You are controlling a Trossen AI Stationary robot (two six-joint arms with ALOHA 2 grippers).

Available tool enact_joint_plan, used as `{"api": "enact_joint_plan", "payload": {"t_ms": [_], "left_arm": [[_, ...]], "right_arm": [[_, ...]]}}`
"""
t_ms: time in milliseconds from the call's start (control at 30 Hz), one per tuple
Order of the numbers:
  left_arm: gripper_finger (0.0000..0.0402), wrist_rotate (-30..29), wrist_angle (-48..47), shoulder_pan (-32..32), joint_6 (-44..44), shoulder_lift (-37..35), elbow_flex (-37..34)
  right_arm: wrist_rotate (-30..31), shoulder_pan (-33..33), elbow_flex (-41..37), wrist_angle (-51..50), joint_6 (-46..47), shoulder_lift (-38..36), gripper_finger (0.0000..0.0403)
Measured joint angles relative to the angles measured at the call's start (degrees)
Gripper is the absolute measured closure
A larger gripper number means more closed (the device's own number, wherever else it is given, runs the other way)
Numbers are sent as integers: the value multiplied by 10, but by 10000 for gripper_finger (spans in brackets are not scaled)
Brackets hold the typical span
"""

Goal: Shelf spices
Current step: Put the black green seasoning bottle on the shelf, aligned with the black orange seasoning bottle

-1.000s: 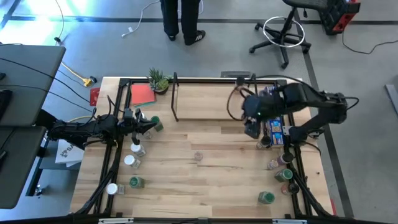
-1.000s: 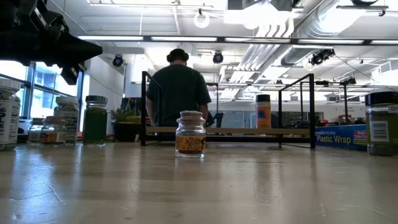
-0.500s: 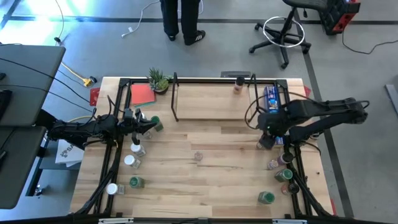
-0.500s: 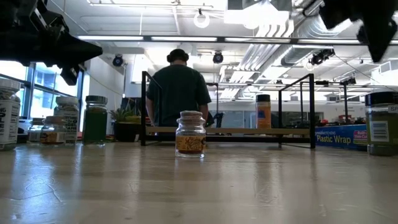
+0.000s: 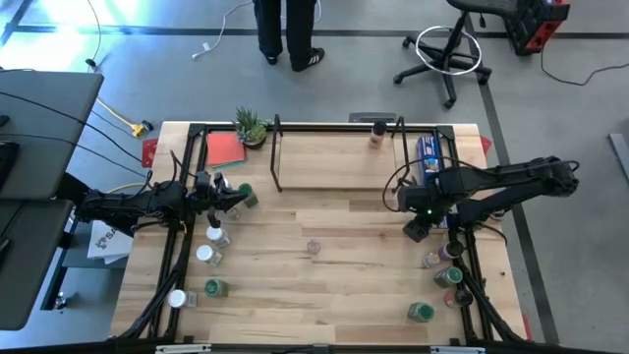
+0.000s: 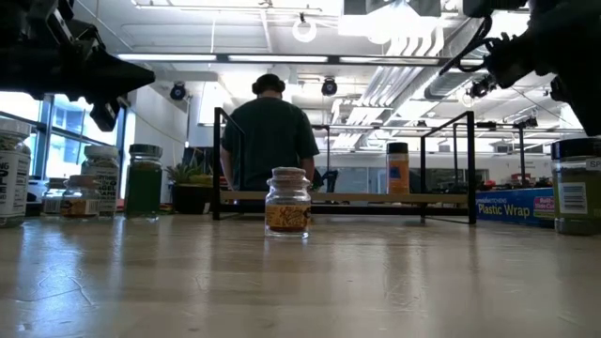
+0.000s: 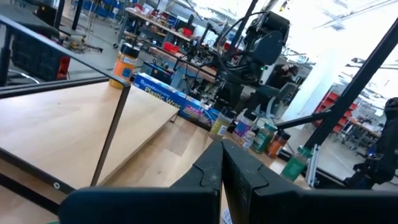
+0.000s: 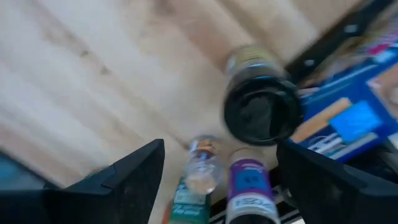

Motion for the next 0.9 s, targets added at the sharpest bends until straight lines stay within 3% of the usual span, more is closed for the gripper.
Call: {"api": "enact_joint_plan", "payload": {"t_ms": [267, 900], "left_arm": [[400, 0, 0, 0, -16, 0, 0], [400, 0, -1, 0, -16, 0, 0]], "right_arm": [[102, 0, -2, -20, 35, 0, 97], [93, 24, -93, 95, 21, 0, 102]]}}
